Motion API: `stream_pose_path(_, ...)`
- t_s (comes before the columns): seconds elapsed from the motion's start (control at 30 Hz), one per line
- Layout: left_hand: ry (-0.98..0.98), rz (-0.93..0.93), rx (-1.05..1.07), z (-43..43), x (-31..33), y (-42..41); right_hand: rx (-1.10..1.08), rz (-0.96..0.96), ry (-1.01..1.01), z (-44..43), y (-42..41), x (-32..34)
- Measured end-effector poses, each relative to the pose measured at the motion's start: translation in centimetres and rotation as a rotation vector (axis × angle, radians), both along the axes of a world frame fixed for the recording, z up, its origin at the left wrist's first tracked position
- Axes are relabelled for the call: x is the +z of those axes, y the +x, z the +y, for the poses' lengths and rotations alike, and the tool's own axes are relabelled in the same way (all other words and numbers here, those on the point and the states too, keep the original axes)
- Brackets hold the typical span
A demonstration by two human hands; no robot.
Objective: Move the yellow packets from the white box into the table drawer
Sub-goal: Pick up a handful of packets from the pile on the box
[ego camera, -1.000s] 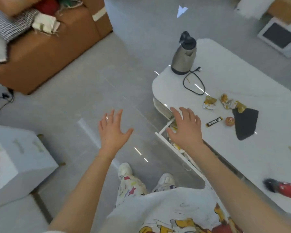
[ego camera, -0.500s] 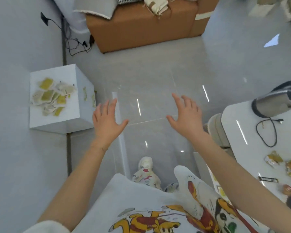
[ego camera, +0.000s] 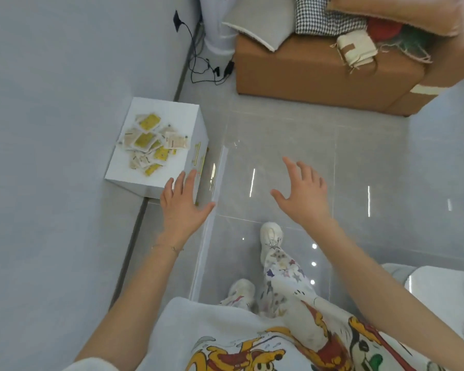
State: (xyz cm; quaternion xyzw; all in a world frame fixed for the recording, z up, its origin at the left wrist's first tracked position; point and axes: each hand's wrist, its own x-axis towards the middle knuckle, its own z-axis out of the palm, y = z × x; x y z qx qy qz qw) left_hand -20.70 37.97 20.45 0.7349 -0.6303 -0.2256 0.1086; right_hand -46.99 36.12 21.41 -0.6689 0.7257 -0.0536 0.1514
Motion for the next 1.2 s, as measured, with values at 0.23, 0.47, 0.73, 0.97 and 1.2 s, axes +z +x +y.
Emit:
stream_pose_path(0.23, -0.027, -0.007, 0.263, -6.5, -0.3, 2.2, 0.216, -0.003, -0.027, -10.7, 1.6, -0.7)
stream_pose_path(0.47, 0.011, -0.057, 0.449, -10.2, -0.2, 2.6, 0.487, 0.017, 0.025, -20.0, 4.0, -0.3)
stream_pose_path(0.73, 0.032, -0.048, 0.663, -12.3, -1.6, 5.7, 0.738, 0.021, 0.041, -28.5, 11.5, -0.9)
stream_pose_path(0.97, 0.049, 0.0, 0.836, -16.0, -4.1, 11.6, 0.771, -0.024, 0.169, -34.8, 19.6, -3.6)
stream_pose_path(1.2, 0.079, 0.157, 0.945, -20.2, -5.0, 16.4, 0.765, 0.034, 0.303, -41.7, 23.6, -3.9)
